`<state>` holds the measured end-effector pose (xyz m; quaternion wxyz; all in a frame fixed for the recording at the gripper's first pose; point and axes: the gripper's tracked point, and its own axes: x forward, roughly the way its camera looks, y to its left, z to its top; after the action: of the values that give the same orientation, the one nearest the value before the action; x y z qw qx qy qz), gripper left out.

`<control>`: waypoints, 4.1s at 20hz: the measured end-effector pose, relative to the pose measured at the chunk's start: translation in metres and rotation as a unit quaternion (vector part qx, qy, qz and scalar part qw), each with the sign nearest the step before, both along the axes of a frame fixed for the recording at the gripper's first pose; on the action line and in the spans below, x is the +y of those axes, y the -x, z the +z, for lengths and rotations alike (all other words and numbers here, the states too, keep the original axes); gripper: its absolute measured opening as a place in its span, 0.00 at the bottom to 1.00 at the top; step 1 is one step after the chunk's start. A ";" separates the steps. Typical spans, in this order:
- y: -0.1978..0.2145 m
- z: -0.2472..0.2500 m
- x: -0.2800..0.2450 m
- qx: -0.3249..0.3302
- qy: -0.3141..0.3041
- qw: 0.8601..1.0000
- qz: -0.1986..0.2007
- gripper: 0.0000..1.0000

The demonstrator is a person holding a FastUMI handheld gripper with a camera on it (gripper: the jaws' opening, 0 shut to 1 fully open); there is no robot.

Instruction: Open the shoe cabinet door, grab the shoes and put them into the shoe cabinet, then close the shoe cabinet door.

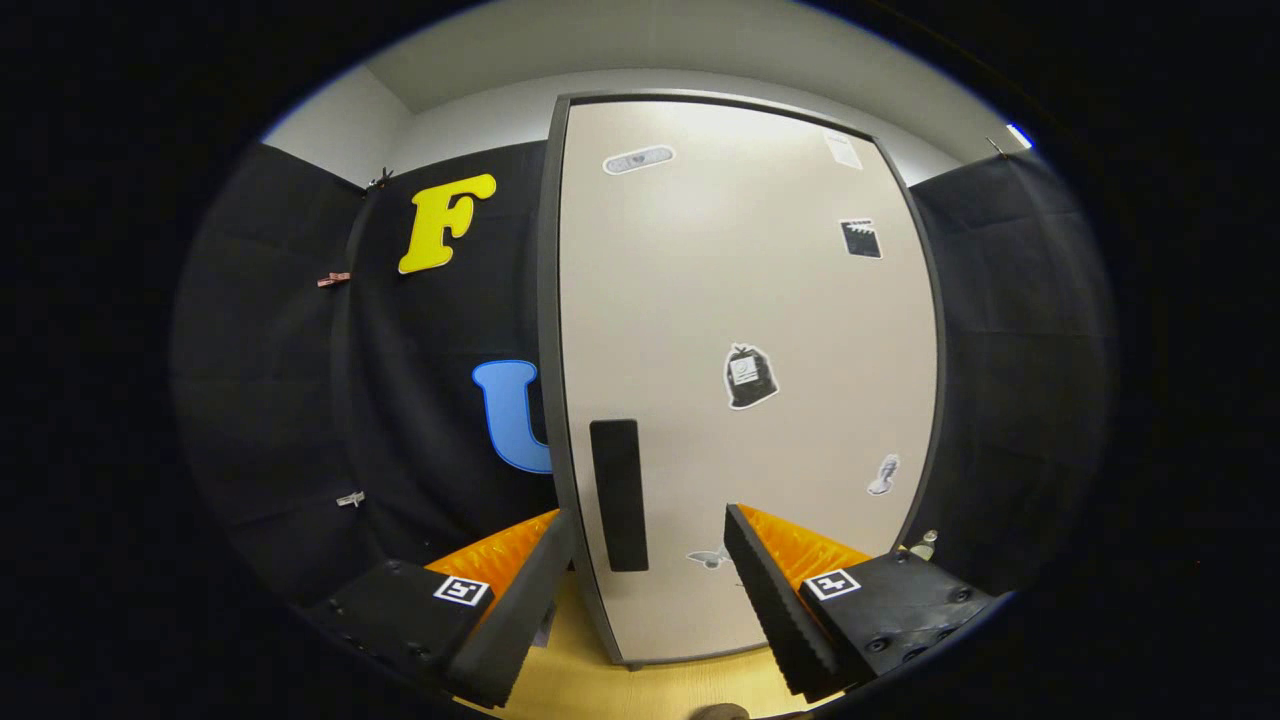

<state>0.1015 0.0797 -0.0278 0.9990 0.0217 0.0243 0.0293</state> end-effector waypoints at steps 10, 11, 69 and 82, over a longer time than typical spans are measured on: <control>-0.063 -0.021 0.003 0.014 -0.003 1.000 -0.028 0.95; -0.067 -0.022 0.004 0.014 0.000 0.999 -0.030 0.95; 0.145 -0.012 -0.159 0.019 -0.004 0.993 0.114 0.33; 0.169 -0.008 -0.254 0.017 -0.043 0.999 0.017 0.32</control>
<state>-0.0674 -0.1742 -0.0354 0.9960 0.0644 0.0405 0.0467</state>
